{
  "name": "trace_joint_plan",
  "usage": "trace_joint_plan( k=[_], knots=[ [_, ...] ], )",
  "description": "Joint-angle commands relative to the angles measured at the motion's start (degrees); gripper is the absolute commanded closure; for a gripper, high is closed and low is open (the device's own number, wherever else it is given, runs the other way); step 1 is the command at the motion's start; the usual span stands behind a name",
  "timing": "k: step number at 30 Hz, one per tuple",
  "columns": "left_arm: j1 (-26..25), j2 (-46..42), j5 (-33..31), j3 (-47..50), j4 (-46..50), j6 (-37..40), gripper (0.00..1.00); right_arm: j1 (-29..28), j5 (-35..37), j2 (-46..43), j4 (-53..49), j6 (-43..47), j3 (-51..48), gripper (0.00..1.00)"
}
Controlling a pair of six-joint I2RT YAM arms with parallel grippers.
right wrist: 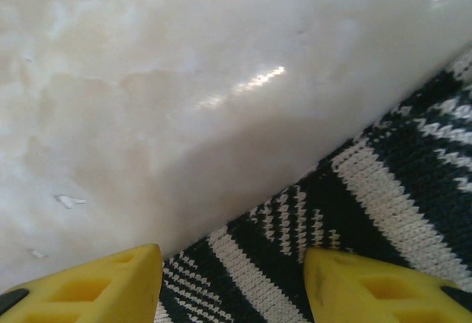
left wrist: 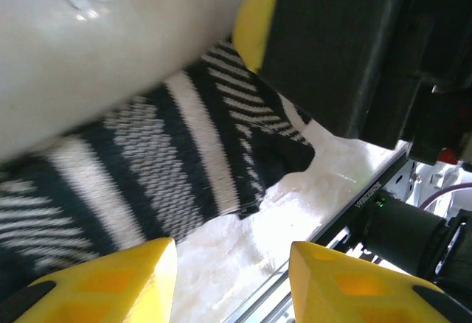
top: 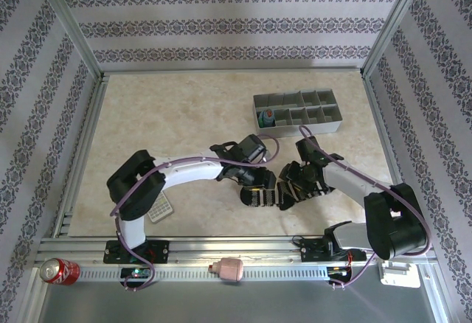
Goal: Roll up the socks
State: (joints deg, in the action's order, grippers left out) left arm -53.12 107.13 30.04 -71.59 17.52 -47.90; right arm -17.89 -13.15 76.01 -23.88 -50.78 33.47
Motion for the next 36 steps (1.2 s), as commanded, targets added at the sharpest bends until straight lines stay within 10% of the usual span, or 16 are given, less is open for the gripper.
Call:
trace_joint_plan(
  k=[1, 10, 27, 36],
  knots=[
    [-1.7, 3.5, 0.3, -2.1, 5.3, 2.0, 0.56, -1.1, -4.6, 2.7, 4.3, -4.6, -3.6, 0.43],
    [3.4, 0.1, -14.4, 6.4, 11.9, -5.9, 0.6, -6.0, -8.2, 8.5, 4.2, -8.0, 2.2, 0.43],
    [30.9, -0.2, -22.5, 1.3, 20.9, 11.5, 0.63, -28.3, -23.1, 32.2, 8.9, -1.0, 26.9, 0.37],
    [32.1, 8.1, -19.5, -11.3, 19.8, 13.7, 0.62, -24.5, -11.1, 20.4, 3.4, 11.8, 26.2, 0.37]
  ],
)
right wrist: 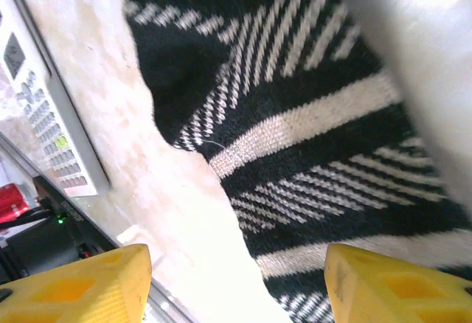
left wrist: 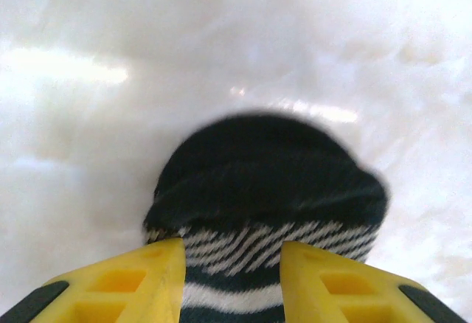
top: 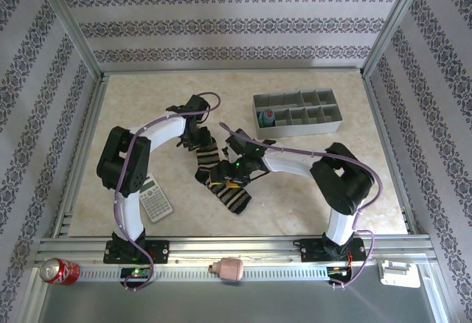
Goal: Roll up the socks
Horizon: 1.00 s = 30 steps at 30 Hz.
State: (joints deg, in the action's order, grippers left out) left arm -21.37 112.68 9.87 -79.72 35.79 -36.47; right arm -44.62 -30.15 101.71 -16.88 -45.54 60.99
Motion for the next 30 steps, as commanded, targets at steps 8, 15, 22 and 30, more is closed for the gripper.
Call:
trace_joint_plan(
  k=[8, 15, 22, 30],
  knots=[
    [-0.3, -0.2, 2.8, -6.8, -1.3, 0.4, 0.57, 3.9, 12.3, -11.1, -4.6, 16.3, -7.3, 0.42],
    [-1.4, -15.6, 6.0, 6.3, 0.8, -9.3, 0.53, 1.2, 11.6, -12.2, -4.0, 19.8, -12.1, 0.47],
    [-5.4, -28.5, 13.2, 30.8, -9.5, -24.9, 0.54, -0.9, 7.6, -7.9, -1.2, 18.3, -13.3, 0.52],
    [-4.7, -24.4, 12.9, 37.5, -27.5, -32.9, 0.54, -3.3, 5.0, -2.2, -1.1, 16.9, -10.1, 0.54]
  ],
)
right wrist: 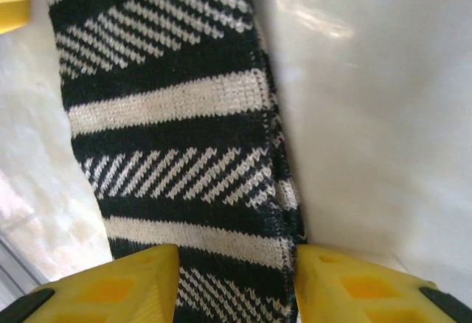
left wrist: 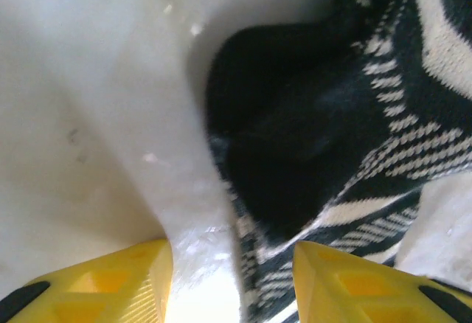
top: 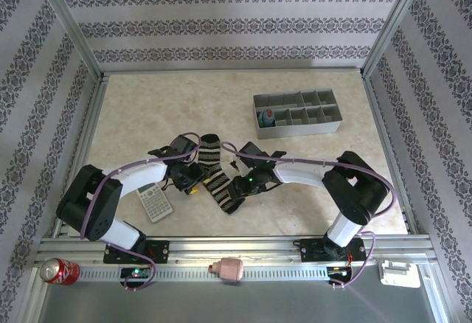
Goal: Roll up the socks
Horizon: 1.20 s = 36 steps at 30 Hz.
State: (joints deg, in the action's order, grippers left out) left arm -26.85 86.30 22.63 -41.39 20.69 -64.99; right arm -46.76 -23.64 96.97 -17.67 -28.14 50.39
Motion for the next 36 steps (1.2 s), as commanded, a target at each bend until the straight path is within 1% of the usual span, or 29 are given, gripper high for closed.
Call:
trace_joint_plan(
  k=[1, 7, 12, 16, 18, 21, 24, 27, 29, 31, 33, 35, 36],
  knots=[
    [1.3, 3.5, 0.3, -1.4, -13.2, -4.2, 0.54, -1.4, -2.0, 2.9, 0.3, -1.0, 0.5, 0.54],
    [3.8, 10.5, 0.2, -8.0, -14.4, 0.0, 0.54, -2.1, -5.5, 4.5, 3.6, -3.3, 1.8, 0.54],
    [4.4, 14.6, 1.4, -13.1, -14.0, 3.5, 0.53, -2.2, -2.9, 3.2, 2.3, -0.9, 4.7, 0.51],
    [4.9, 15.1, 1.4, -15.9, -12.5, 5.6, 0.54, -2.1, 3.5, -0.7, -0.7, 2.7, 6.0, 0.49],
    [5.4, 15.0, 1.7, -16.3, -12.0, 6.1, 0.53, -2.1, 8.0, -4.4, -1.4, 4.8, 5.2, 0.47],
    [5.8, 12.7, 0.9, -16.3, -10.2, 7.4, 0.52, -2.2, 14.8, -12.4, 1.3, 10.5, 1.3, 0.45],
    [5.7, 7.6, -1.9, -16.6, -5.3, 9.5, 0.47, -2.5, 19.2, -19.5, 3.3, 19.4, -2.5, 0.42],
    [5.8, 1.4, -3.7, -16.1, -0.1, 10.1, 0.43, -3.4, 20.0, -25.2, 5.5, 31.4, -6.5, 0.39],
    [5.6, -2.5, -2.8, -14.1, 1.7, 9.0, 0.42, -5.3, 20.3, -29.0, 7.5, 43.3, -10.1, 0.35],
    [5.3, -6.0, -0.8, -11.2, 2.1, 7.1, 0.43, -7.6, 22.3, -31.8, 8.6, 54.5, -13.7, 0.26],
    [4.6, -10.0, 0.4, -7.7, 3.1, 4.5, 0.44, -9.4, 23.0, -33.1, 8.7, 65.7, -16.8, 0.22],
    [3.7, -14.0, 1.7, -3.4, 1.9, 1.2, 0.46, -10.6, 22.7, -33.0, 8.4, 73.1, -18.6, 0.21],
    [2.8, -15.7, 2.2, -1.2, 0.8, -0.7, 0.47, -11.2, 22.9, -32.3, 8.6, 75.2, -18.9, 0.21]
  ],
)
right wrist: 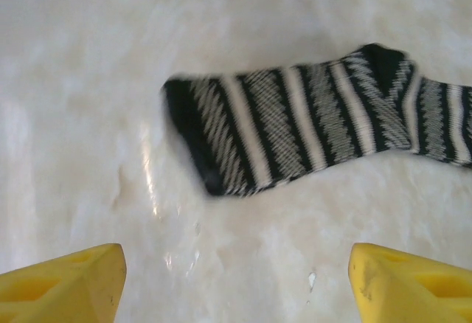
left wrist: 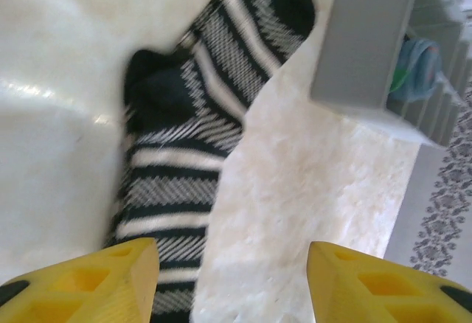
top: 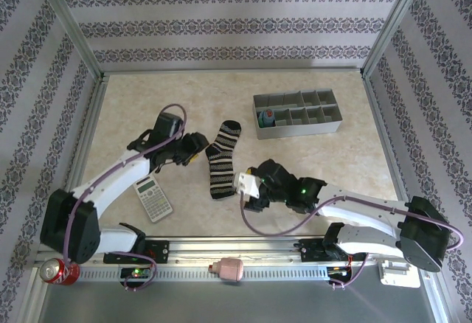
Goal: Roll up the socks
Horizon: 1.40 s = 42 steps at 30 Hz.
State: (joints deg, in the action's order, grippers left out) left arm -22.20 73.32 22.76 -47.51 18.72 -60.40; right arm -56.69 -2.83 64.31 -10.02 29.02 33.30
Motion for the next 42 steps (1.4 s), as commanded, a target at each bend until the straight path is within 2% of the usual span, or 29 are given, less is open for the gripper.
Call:
trace_joint_plan(
  k=[1, 9, 17, 19, 21, 22, 25, 28, 31, 35, 41, 42],
  knots=[
    [-2.5, -3.9, 2.5, 6.7, 2.0, -6.9, 0.48, -1.8, 2.4, 1.2, 1.1, 19.2, -1.8, 0.21],
    [-8.0, -5.3, 2.4, 17.7, -10.2, -17.9, 0.59, -6.4, 10.0, 14.7, 13.4, 21.7, 0.4, 0.21],
    [-8.3, -1.6, 1.7, 17.8, -13.6, -18.4, 0.63, -6.8, 17.4, 28.5, 19.8, 18.9, 7.0, 0.27],
    [-8.2, -1.4, 1.6, 17.2, -13.0, -17.9, 0.63, -6.7, 17.0, 30.1, 18.4, 18.0, 8.4, 0.37],
    [-8.2, -1.9, 1.2, 16.8, -12.5, -17.7, 0.64, -6.7, 17.1, 31.3, 16.8, 17.0, 9.6, 0.59],
    [-8.2, -2.3, 0.9, 16.7, -12.0, -17.6, 0.64, -6.7, 17.4, 31.5, 16.9, 16.5, 9.7, 0.64],
    [-8.3, -3.4, 0.0, 16.1, -10.3, -16.9, 0.63, -6.4, 18.5, 31.5, 17.7, 15.3, 9.2, 0.66],
    [-8.3, -4.6, -0.5, 15.3, -8.5, -16.2, 0.63, -5.9, 18.6, 30.4, 17.8, 14.9, 9.6, 0.62],
    [-8.2, -5.5, -1.0, 14.4, -6.3, -15.2, 0.63, -5.1, 17.7, 28.9, 16.7, 14.9, 10.3, 0.62],
    [-8.2, -6.2, -1.3, 14.3, -5.8, -15.1, 0.63, -4.0, 14.4, 28.2, 15.4, 13.8, 10.8, 0.74],
    [-8.1, -6.6, -2.0, 14.0, -5.2, -14.8, 0.63, -4.0, 11.7, 29.6, 13.7, 11.4, 12.1, 0.99],
    [-8.0, -6.7, -2.1, 13.9, -4.9, -14.6, 0.63, -4.0, 11.4, 29.5, 13.4, 10.8, 12.1, 1.0]
  ],
)
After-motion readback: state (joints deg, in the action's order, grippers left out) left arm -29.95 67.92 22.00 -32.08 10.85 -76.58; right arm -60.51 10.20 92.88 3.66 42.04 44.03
